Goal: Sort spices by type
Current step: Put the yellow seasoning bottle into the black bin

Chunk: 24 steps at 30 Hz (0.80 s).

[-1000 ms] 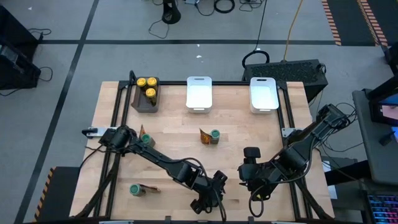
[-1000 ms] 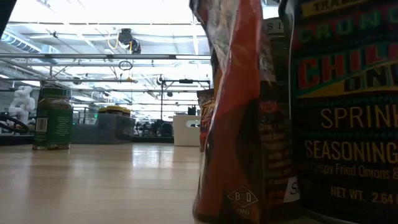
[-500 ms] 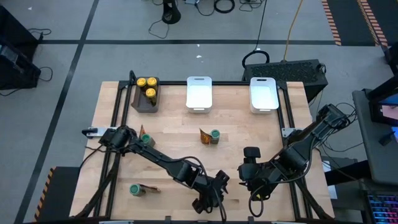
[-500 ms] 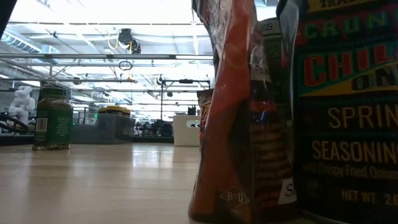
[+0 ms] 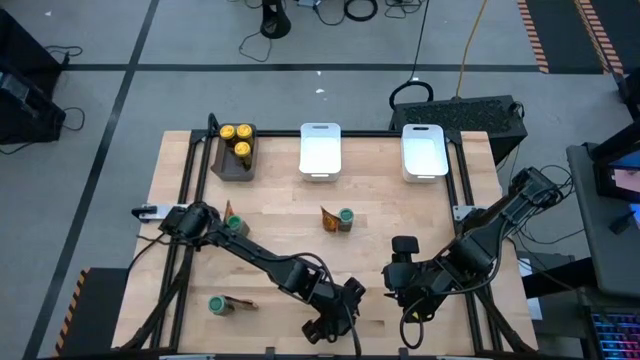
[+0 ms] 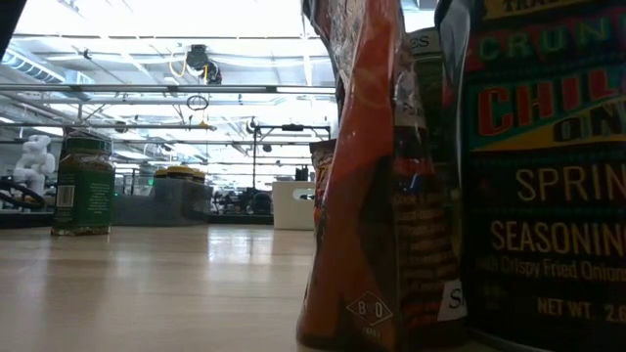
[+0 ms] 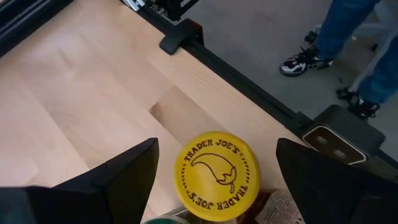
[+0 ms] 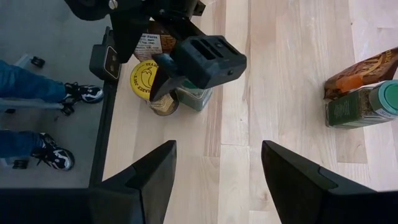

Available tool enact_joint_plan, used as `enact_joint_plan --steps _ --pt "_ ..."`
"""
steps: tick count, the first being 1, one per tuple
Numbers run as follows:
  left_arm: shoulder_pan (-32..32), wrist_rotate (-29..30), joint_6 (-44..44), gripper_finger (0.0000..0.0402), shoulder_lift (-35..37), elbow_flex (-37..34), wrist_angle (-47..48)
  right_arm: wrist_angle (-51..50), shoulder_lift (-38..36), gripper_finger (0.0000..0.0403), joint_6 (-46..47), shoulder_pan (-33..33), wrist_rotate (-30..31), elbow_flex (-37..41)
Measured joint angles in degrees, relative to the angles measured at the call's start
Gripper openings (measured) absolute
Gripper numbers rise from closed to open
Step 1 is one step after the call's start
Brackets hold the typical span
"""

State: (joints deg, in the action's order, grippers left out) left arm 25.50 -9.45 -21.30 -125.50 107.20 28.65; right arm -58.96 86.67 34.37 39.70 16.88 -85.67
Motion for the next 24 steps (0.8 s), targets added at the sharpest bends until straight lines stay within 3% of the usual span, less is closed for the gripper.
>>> enact_joint_plan --steps 24 --pt "-0.49 -0.83 -0.52 0.0328 -1.50 -0.04 1.98 0.19 0.00 0.0219 0.35 -0.02 1.25 0.02"
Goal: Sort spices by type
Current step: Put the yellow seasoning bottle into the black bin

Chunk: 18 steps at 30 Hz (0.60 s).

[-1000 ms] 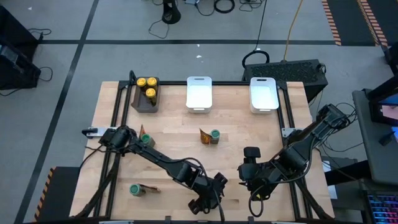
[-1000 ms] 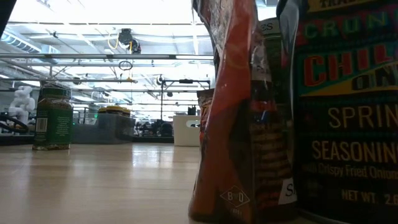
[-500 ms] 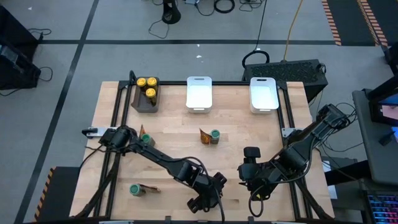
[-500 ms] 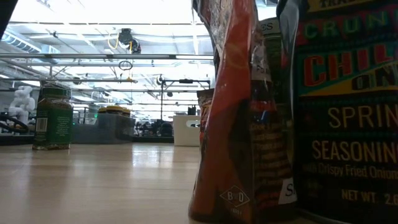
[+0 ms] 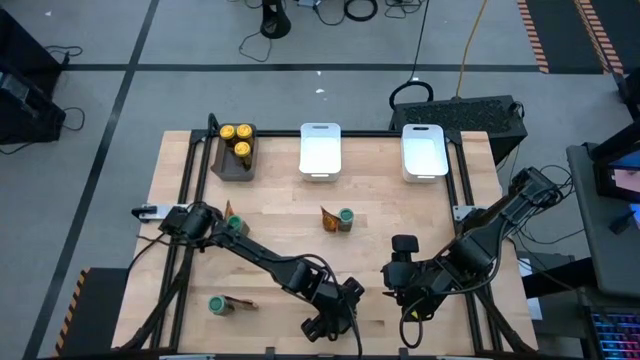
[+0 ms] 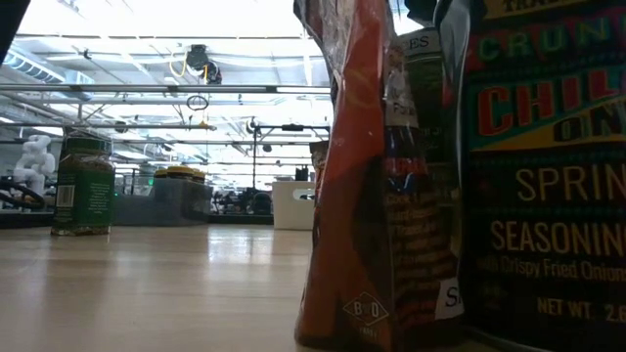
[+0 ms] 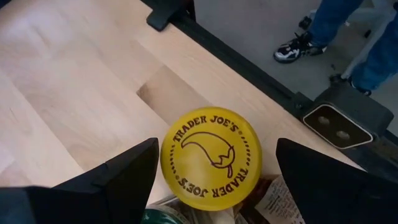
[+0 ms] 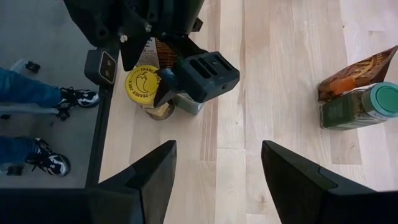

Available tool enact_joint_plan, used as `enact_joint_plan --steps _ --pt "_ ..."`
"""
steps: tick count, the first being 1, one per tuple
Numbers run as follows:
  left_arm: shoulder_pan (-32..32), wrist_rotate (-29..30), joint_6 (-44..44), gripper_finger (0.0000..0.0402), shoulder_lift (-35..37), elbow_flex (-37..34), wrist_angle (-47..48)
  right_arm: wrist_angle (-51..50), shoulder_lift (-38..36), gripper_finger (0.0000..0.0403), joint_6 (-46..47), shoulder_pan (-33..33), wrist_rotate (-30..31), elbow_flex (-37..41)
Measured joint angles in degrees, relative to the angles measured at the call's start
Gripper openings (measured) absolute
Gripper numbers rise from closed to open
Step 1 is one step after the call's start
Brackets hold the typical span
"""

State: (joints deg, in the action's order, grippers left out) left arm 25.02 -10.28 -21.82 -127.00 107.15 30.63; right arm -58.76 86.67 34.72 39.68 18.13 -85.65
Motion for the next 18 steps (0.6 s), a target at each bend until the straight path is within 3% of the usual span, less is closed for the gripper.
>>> enact_joint_plan --steps 18 --pt "0.02 0.68 0.52 0.0328 0.00 0.00 -0.13 0.19 0.00 0.0219 1.31 0.00 -0.15 0.00"
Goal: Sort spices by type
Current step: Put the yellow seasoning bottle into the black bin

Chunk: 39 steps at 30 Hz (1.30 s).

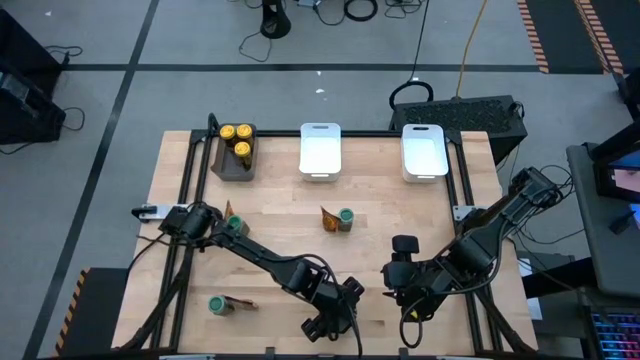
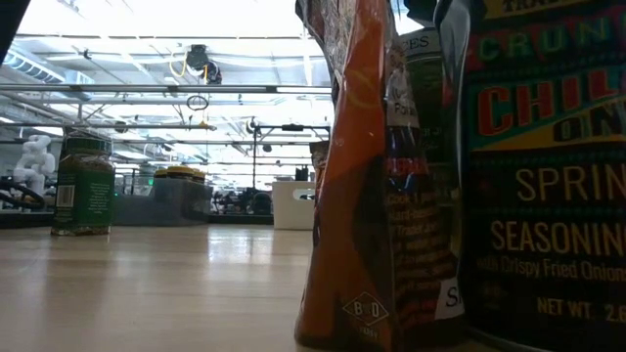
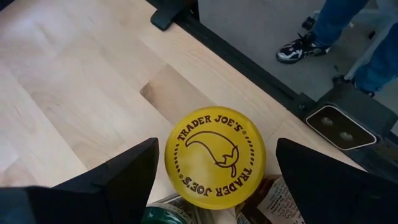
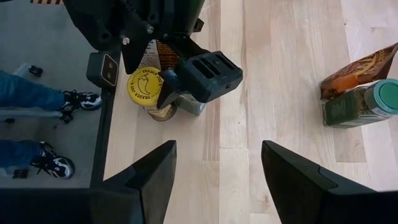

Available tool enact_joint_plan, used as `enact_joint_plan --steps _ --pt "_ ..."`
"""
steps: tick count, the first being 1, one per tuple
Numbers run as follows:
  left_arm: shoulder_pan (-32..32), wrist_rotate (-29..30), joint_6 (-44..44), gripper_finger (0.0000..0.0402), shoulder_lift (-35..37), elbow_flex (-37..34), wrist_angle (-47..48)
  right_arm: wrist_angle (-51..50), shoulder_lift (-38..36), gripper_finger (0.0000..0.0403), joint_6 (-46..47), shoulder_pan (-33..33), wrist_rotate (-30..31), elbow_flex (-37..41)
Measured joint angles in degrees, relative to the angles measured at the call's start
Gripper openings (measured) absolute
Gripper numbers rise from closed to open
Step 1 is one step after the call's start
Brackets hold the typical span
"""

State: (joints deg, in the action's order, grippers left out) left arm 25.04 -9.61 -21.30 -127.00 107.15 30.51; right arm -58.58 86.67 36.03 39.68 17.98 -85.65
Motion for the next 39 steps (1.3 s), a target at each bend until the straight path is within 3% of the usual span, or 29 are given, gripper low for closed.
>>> enact_joint_plan --steps 28,39 --pt "0.00 0.85 1.46 0.0328 0.00 -0.70 -1.23 -0.01 0.00 0.0219 0.31 0.00 -0.04 0.00" --pt "0.00 0.87 1.44 0.0264 0.00 -0.72 -1.10 -0.01 0.00 0.0219 0.40 0.00 -0.04 0.00"
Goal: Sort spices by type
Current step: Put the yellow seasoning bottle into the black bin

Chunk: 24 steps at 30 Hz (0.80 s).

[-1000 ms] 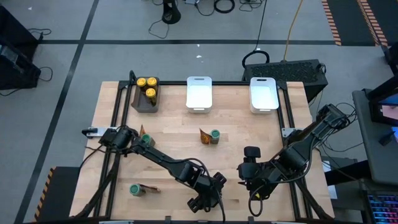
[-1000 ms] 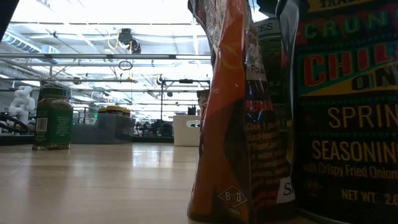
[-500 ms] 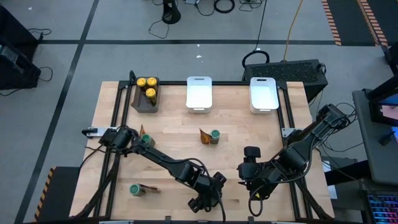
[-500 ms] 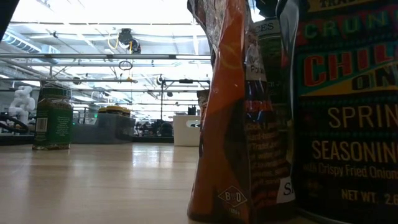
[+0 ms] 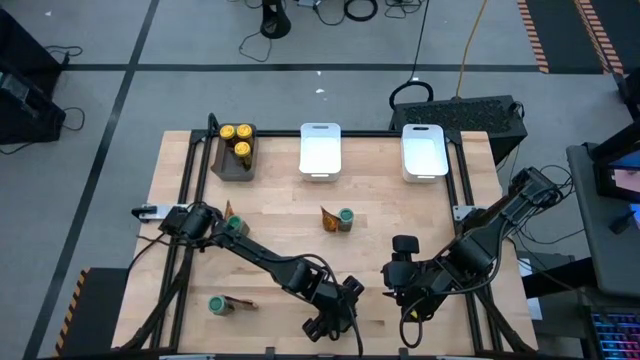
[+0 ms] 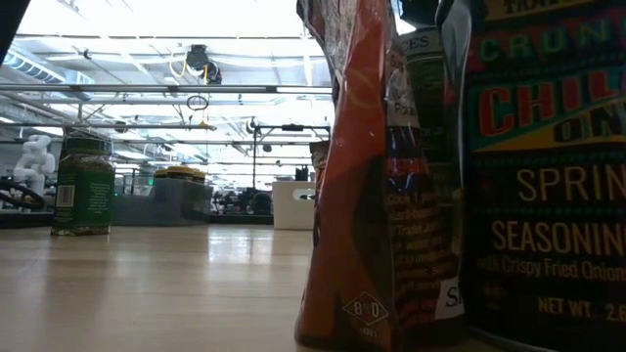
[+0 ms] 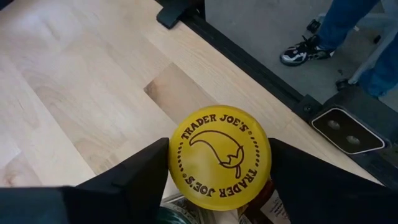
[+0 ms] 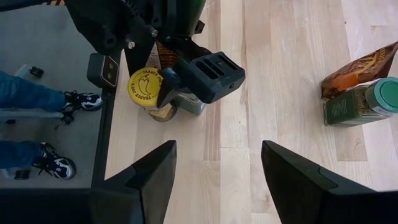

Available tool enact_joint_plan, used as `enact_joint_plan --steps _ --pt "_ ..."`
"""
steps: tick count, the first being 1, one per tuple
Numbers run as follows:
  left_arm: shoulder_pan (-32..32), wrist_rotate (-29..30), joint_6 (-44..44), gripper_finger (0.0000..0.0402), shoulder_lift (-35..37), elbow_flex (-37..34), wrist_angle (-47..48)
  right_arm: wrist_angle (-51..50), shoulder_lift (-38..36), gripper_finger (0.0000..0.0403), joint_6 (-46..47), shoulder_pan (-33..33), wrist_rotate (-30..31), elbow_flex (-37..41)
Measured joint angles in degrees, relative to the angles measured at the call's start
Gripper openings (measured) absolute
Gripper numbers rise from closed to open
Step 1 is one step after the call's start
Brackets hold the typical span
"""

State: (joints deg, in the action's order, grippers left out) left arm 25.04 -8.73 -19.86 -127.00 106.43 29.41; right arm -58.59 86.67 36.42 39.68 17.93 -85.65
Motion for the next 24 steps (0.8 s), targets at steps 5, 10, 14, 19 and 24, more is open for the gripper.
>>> enact_joint_plan --steps 5,10,14,19,24 --pt "0.00 0.00 0.00 0.0258 0.00 0.00 0.01 0.00 0.00 0.0219 0.00 0.01 0.00 0.00" --pt "0.00 0.00 0.00 0.0257 0.00 0.00 0.00 0.00 0.00 0.0219 0.00 0.00 0.00 0.00" --pt "0.00 0.00 0.00 0.0257 0.00 0.00 -0.08 0.00 0.00 0.0219 0.00 0.00 0.00 0.00" --pt "0.00 1.24 0.00 0.0256 0.11 -0.02 -0.35 0.00 0.00 0.0219 0.00 0.02 0.00 0.00" --pt "-0.29 1.73 -0.27 0.0256 0.96 -0.04 0.08 -0.04 0.00 0.0219 0.00 0.00 -0.04 0.00"
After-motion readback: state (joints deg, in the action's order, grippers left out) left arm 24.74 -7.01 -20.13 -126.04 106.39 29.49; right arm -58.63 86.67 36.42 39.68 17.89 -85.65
